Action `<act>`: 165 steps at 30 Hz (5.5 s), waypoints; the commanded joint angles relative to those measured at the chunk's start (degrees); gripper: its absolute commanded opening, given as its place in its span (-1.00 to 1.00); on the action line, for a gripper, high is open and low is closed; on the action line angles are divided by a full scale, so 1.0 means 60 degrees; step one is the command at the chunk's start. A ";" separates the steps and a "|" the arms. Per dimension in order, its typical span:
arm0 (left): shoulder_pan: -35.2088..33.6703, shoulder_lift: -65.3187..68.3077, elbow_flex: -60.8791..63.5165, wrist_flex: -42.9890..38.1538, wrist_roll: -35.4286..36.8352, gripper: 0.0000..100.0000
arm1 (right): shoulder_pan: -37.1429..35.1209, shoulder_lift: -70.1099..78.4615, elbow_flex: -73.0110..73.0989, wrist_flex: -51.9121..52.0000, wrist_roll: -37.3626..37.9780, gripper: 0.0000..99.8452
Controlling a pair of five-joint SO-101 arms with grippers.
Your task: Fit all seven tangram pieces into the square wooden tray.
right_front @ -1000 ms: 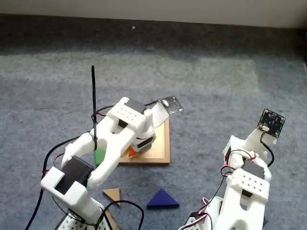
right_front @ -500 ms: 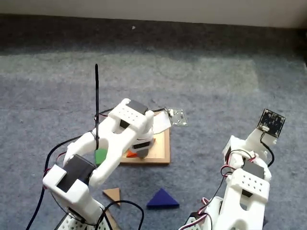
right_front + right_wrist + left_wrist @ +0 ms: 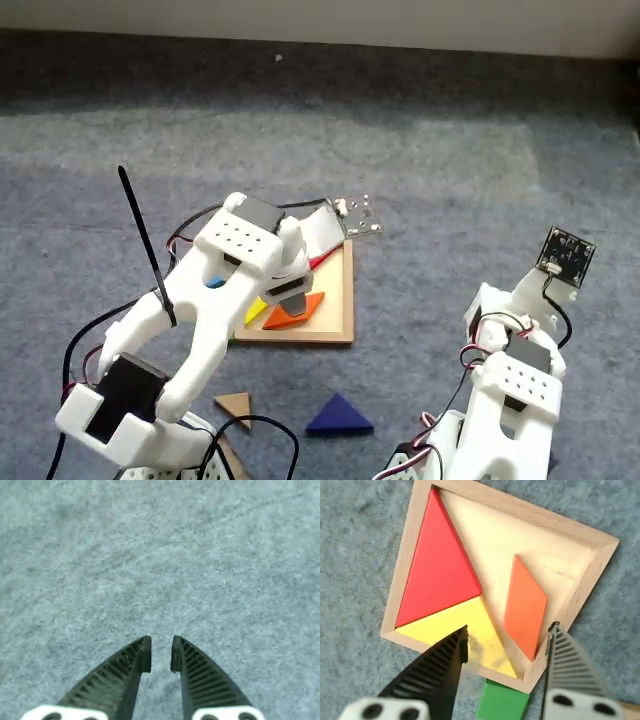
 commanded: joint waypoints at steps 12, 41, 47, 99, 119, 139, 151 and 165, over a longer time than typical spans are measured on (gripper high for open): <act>-0.0916 0.0769 0.1267 -0.1788 0.0161 -0.47 | -0.0154 -0.0212 -0.0022 -0.0198 -0.0044 -0.84; -0.0637 0.0813 0.1355 -0.2476 0.1861 -0.47 | -0.0154 -0.0212 -0.0022 -0.0256 -0.0044 -0.84; -0.0667 0.0711 0.1326 -0.1495 0.1187 -0.47 | -0.0154 -0.0212 -0.0022 -0.0256 -0.0044 -0.84; -0.4505 -0.0637 0.1223 -0.1641 -0.0703 -0.46 | -0.0168 -0.0212 -0.0022 -0.0256 -0.0044 -0.84; -0.4388 0.2308 -0.0505 -0.1861 -0.0762 -0.56 | -0.0168 -0.0212 -0.0022 -0.0256 -0.0044 -0.84; -0.4037 0.2190 -0.0549 -0.1245 -0.0718 -0.89 | -0.0168 -0.0212 -0.0022 -0.0256 -0.0044 -0.84; -0.4037 0.0842 -0.1604 0.0733 -0.0073 -0.95 | -0.0168 -0.0212 -0.0022 -0.0256 -0.0044 -0.84; -0.0769 -0.2176 0.1648 0.0469 -0.0044 -0.95 | -0.0168 -0.0212 -0.0022 -0.0256 -0.0044 -0.84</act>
